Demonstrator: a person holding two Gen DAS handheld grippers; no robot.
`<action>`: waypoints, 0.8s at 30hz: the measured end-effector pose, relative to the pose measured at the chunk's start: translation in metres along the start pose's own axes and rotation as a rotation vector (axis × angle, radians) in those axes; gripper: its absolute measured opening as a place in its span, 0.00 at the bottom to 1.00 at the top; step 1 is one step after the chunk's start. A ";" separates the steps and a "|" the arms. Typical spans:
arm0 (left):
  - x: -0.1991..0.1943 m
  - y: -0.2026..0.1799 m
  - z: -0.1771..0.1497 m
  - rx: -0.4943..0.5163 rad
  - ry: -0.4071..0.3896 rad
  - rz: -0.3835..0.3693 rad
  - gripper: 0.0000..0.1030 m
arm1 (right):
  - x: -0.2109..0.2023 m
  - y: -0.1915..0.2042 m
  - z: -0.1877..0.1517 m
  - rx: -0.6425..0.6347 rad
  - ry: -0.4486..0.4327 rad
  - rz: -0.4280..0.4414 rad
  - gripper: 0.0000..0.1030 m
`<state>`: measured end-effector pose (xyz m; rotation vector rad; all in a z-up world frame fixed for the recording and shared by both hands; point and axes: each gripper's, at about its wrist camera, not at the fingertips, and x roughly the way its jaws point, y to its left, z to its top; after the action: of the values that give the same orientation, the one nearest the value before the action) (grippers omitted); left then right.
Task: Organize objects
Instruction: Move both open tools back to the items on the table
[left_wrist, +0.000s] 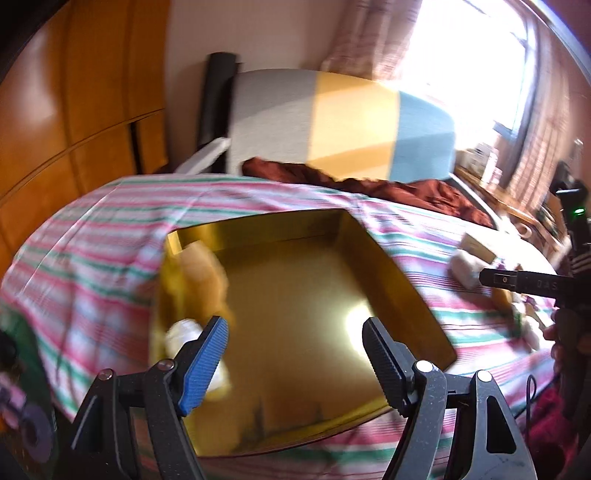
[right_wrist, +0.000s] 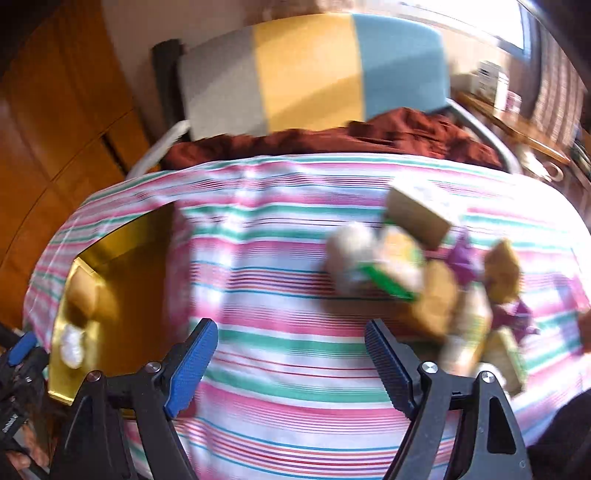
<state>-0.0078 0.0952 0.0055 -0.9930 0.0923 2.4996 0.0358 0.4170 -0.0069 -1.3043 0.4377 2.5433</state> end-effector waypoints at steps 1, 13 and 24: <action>0.001 -0.009 0.003 0.017 -0.001 -0.018 0.74 | -0.004 -0.020 0.001 0.031 -0.004 -0.026 0.81; 0.042 -0.139 0.017 0.196 0.132 -0.318 0.74 | -0.035 -0.214 -0.020 0.520 -0.065 -0.139 0.81; 0.105 -0.244 0.009 0.248 0.315 -0.545 0.72 | -0.040 -0.243 -0.038 0.736 -0.197 0.078 0.81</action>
<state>0.0232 0.3563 -0.0333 -1.1193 0.1947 1.7837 0.1723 0.6241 -0.0323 -0.7611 1.2420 2.1786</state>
